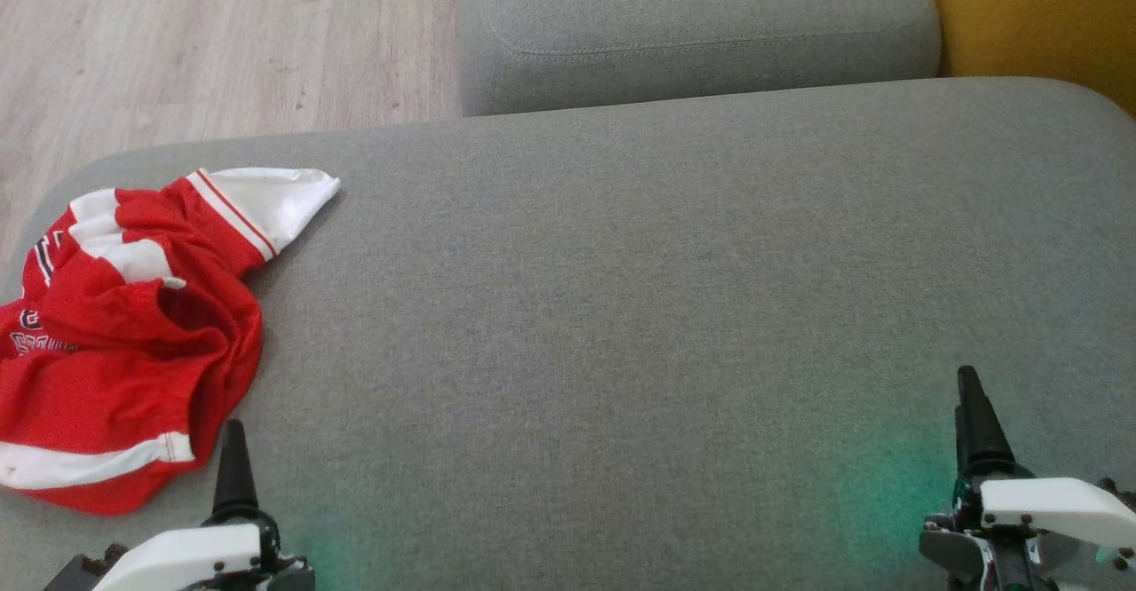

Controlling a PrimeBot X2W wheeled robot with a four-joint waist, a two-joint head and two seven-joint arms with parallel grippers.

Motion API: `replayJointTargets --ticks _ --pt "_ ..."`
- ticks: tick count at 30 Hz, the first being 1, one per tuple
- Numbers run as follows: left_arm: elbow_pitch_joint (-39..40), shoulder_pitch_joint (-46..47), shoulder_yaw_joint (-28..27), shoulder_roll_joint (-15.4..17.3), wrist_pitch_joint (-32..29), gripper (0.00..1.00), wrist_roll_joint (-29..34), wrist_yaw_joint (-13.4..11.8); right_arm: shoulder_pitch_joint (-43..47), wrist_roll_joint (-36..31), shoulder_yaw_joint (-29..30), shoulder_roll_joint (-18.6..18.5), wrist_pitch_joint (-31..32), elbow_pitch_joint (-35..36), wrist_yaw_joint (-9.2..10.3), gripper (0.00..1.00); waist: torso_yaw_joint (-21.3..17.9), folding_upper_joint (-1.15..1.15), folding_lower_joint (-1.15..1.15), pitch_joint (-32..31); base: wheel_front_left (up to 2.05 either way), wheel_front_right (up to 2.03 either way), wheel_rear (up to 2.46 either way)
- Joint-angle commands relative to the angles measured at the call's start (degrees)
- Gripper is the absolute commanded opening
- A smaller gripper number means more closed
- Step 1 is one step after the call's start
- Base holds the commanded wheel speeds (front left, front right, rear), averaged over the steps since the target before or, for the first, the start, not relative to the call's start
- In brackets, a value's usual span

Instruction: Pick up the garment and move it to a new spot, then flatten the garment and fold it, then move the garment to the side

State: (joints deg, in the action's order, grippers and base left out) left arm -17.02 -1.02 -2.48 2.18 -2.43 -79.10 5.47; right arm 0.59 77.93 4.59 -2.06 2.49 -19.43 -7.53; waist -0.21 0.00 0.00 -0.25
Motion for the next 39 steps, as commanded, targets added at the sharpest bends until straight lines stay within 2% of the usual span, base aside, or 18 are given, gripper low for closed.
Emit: replayJointTargets --ticks 1,19,39 --pt "2.2 1.7 -0.1 0.3 0.5 1.00 1.2 0.0 -2.1 -1.3 -0.4 -0.3 -0.5 2.1 0.01 1.00 0.0 0.00 0.00 0.0 0.00 0.00 0.00" --pt "5.1 0.8 2.4 0.4 3.7 1.00 15.6 -2.3 -1.5 -16.5 -2.8 -0.4 -3.7 4.4 0.01 1.00 0.1 0.00 0.00 -0.5 0.00 0.00 0.00" --pt "7.4 0.2 4.5 0.5 6.9 1.00 28.3 -4.5 -1.2 -30.7 -4.5 -0.5 -6.9 5.4 0.02 1.00 0.0 0.00 0.00 -1.0 0.00 0.00 0.00"
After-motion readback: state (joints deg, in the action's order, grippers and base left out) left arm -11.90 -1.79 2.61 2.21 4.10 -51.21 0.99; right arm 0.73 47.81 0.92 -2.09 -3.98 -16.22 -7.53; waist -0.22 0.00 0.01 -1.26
